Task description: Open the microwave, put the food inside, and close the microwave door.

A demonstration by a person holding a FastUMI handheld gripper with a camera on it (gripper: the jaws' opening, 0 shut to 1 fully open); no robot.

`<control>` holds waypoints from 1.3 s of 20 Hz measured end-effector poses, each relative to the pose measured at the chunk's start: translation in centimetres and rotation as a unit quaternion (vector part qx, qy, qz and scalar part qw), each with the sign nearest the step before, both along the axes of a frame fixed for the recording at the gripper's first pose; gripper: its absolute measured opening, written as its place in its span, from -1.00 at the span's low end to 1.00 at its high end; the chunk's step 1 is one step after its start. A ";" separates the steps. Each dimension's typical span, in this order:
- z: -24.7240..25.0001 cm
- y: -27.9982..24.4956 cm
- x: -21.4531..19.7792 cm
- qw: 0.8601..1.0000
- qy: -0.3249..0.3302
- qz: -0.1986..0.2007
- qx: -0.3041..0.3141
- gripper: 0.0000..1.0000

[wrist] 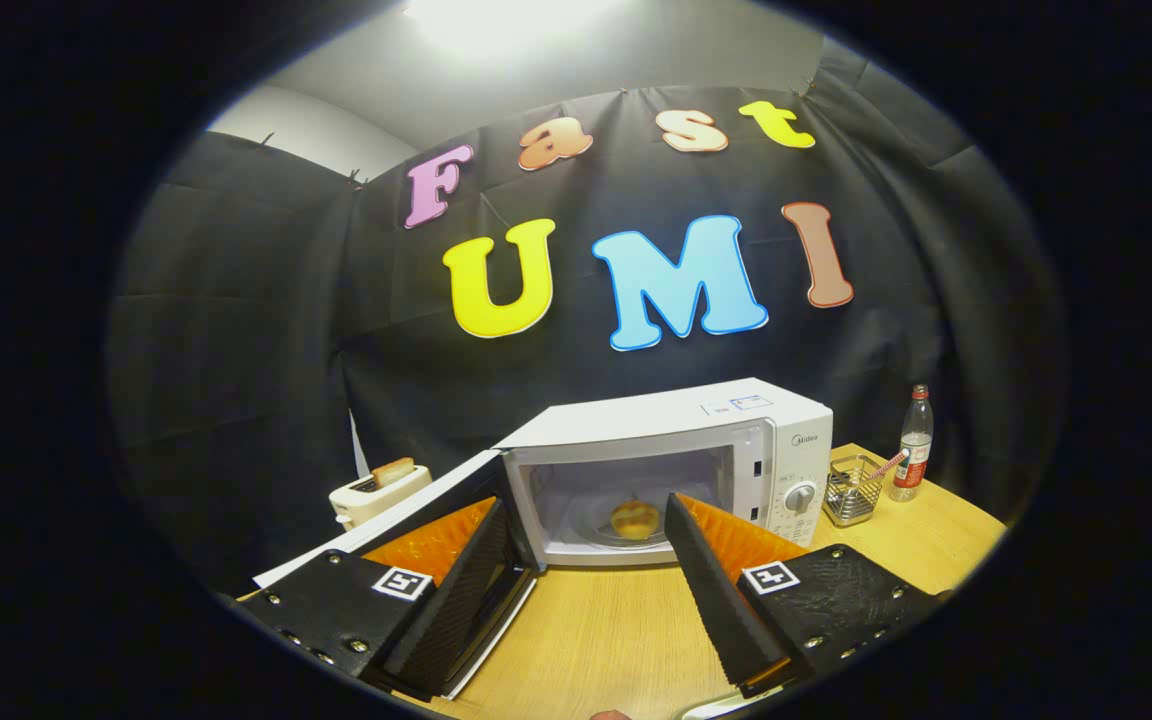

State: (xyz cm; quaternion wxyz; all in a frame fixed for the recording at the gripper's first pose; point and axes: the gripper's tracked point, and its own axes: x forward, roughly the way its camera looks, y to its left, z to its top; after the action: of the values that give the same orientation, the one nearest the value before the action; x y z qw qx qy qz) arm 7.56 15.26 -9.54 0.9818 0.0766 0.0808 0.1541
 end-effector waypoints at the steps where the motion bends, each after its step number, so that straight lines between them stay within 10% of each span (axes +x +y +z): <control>1: 0.5 0.6 -1.1 1.000 -0.005 0.007 -0.002 0.94; 26: -0.7 25.1 -16.6 0.956 -0.002 0.292 -0.017 0.95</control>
State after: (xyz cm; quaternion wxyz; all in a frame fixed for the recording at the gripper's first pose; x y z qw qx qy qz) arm -9.05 40.32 -10.27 0.8953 0.0322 0.1000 0.4328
